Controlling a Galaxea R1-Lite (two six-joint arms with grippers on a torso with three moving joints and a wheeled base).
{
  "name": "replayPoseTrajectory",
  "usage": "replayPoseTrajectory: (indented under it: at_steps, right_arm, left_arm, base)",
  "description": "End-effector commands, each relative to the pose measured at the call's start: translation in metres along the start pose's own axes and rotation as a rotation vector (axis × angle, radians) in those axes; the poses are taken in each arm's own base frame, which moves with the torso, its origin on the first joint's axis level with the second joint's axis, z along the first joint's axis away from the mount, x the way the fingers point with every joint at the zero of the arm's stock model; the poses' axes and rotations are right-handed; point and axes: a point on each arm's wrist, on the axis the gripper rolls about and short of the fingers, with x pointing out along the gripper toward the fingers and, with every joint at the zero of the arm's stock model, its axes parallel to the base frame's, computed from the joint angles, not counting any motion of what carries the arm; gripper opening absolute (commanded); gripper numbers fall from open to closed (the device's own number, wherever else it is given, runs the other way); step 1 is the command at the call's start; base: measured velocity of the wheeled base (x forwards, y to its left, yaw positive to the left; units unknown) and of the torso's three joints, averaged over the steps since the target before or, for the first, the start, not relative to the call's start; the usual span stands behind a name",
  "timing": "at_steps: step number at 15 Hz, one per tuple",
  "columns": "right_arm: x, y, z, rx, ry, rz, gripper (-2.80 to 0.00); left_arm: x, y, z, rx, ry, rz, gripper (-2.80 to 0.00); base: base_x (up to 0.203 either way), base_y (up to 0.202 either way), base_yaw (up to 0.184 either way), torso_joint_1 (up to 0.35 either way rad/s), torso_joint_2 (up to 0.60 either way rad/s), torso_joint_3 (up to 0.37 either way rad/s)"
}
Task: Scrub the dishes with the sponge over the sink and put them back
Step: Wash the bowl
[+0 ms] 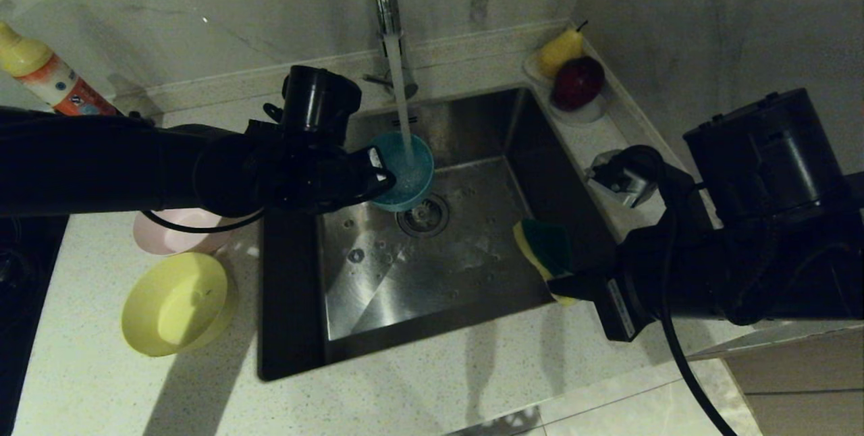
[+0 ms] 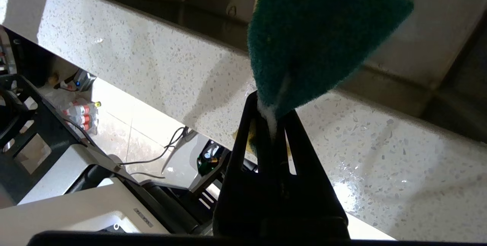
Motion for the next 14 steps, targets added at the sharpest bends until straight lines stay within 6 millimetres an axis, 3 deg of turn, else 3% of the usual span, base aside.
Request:
replayPoseTrajectory:
  at_steps: [1,5,9,14]
  right_arm:
    - [-0.001,-0.001,-0.003,0.002,0.006,-0.001,-2.80]
    - [-0.003,-0.001,-0.002,0.002,-0.001,-0.002,-2.80]
    - [0.001,-0.001,-0.004,0.007,0.015,-0.004,-2.80]
    - [-0.001,-0.001,-0.004,0.006,0.013,-0.005,-2.80]
  left_arm:
    - [-0.010,0.001,0.010,-0.014,-0.079,0.038,-2.80]
    - [-0.042,0.009,0.048,0.020,-0.264,0.038,-2.80]
    - [-0.083,0.025,0.061,0.074,-0.350,0.047,-2.80]
    - [-0.090,0.039,0.069,0.150,-0.543,0.050,-2.80]
  base:
    - [0.000,0.000,0.000,0.000,0.00,0.000]
    - [0.000,0.000,0.000,0.000,0.00,0.000]
    - [0.000,0.000,0.000,0.000,0.00,0.000]
    - [0.000,0.000,0.000,0.000,0.00,0.000]
